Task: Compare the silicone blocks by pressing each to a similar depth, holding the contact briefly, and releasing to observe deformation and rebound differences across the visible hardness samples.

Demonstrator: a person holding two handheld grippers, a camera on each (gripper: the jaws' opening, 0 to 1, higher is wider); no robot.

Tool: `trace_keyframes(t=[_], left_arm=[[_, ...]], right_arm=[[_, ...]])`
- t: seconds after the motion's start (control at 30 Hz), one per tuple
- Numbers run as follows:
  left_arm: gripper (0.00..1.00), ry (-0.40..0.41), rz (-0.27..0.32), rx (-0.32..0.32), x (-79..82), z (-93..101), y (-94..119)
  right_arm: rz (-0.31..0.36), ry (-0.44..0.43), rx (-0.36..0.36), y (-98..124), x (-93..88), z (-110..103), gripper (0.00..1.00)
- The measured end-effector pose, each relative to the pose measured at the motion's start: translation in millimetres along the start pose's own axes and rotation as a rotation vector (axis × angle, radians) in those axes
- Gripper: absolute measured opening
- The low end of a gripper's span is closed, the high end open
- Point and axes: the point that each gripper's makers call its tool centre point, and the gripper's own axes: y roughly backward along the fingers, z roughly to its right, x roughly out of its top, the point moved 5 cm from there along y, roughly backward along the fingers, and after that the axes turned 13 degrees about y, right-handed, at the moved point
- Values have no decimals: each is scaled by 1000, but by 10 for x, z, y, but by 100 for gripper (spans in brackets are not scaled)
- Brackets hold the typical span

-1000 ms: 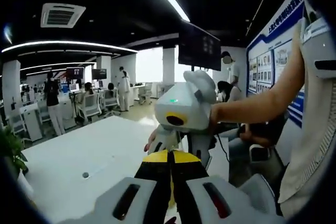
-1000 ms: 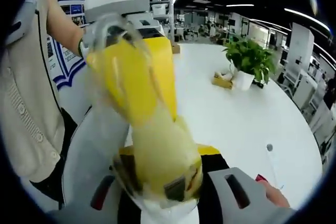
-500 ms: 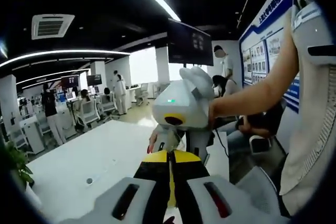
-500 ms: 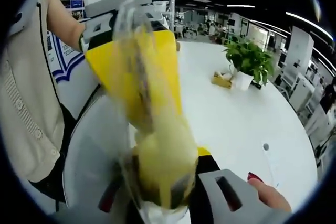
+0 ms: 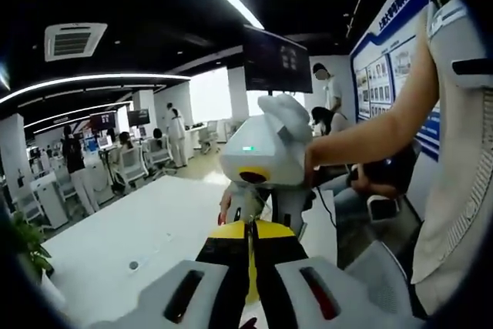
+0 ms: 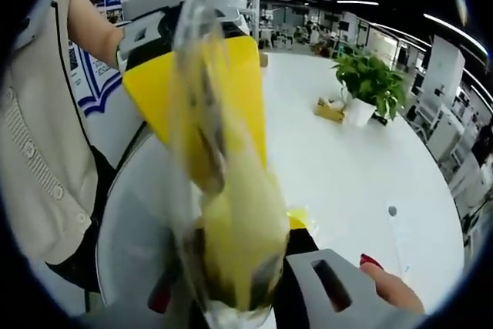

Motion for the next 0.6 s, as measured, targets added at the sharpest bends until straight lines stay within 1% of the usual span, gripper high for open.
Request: trace_keyframes(t=[0.1,0.13,0.27,0.3,0.37,0.6], left_arm=[[0,-1,-1,2,-3,7,0],[0,-2,-1,2,-3,9,0],[0,-5,-1,5,-3,15,-4],[0,-2,-2,4,-4,17,-3],[0,-4,-2,6,-5,15,-3],[0,2,-6,13,-1,10,9]], right_arm=[[-3,-7,8,4,-5,-8,11],[-3,6,-3,5,-4,2,11],[-2,-22,18,11,-10,-25,12],[0,-2,7,11,-10,-19,12],[-1,-17,16,12,-14,-21,12],[-1,-8,18,0,-5,-18,12]])
